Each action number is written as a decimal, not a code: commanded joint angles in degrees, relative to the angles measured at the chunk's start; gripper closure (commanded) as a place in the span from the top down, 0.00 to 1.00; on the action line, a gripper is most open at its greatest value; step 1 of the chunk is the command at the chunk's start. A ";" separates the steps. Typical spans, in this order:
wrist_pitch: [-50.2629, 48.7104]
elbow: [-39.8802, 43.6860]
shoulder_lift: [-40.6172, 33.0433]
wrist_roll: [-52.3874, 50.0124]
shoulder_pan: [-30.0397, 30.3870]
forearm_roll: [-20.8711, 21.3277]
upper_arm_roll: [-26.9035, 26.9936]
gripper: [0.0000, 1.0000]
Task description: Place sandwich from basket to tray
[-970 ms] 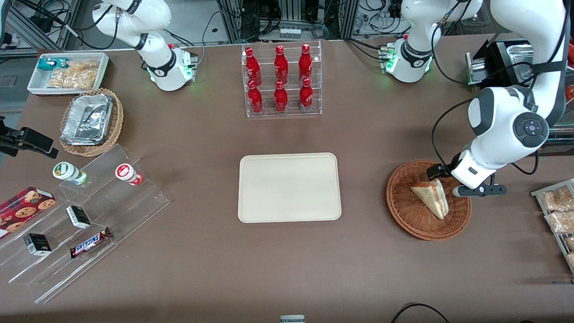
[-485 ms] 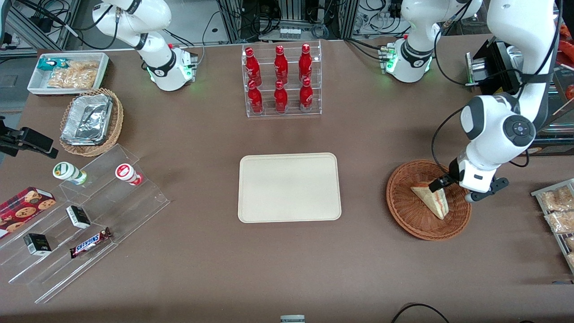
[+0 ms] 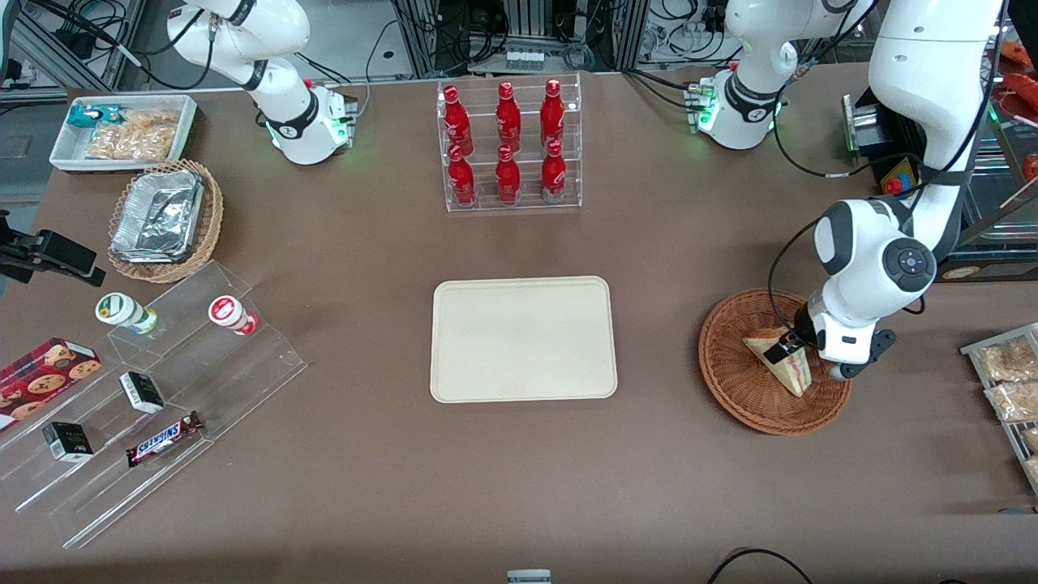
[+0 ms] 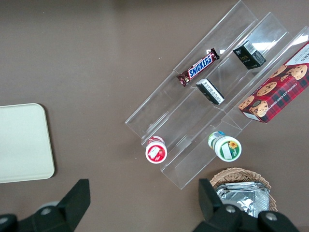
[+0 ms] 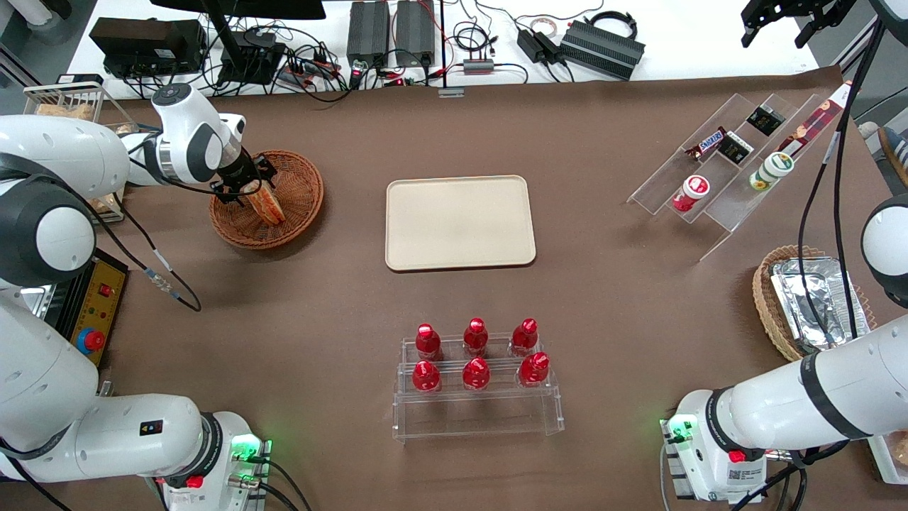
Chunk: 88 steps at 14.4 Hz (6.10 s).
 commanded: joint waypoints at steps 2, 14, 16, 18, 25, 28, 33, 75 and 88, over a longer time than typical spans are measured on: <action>-2.09 1.70 -0.02 -0.35 -0.21 0.12 -0.01 0.06; -31.68 20.14 1.03 10.37 -2.84 0.91 -3.00 0.03; -33.47 24.10 3.31 11.17 -5.21 1.44 -3.09 0.02; -33.48 25.17 4.98 11.51 -8.98 1.36 -3.09 0.01; -33.04 37.54 16.05 3.28 -24.71 0.56 -4.05 0.00; -31.46 41.52 19.22 -2.44 -29.73 0.56 -4.23 0.00; -26.09 41.87 21.16 -8.25 -35.36 0.65 -4.41 0.00; -54.91 29.23 -10.20 19.67 -11.57 0.48 4.74 1.00; -53.35 22.82 -23.82 32.26 -2.67 0.83 -0.54 1.00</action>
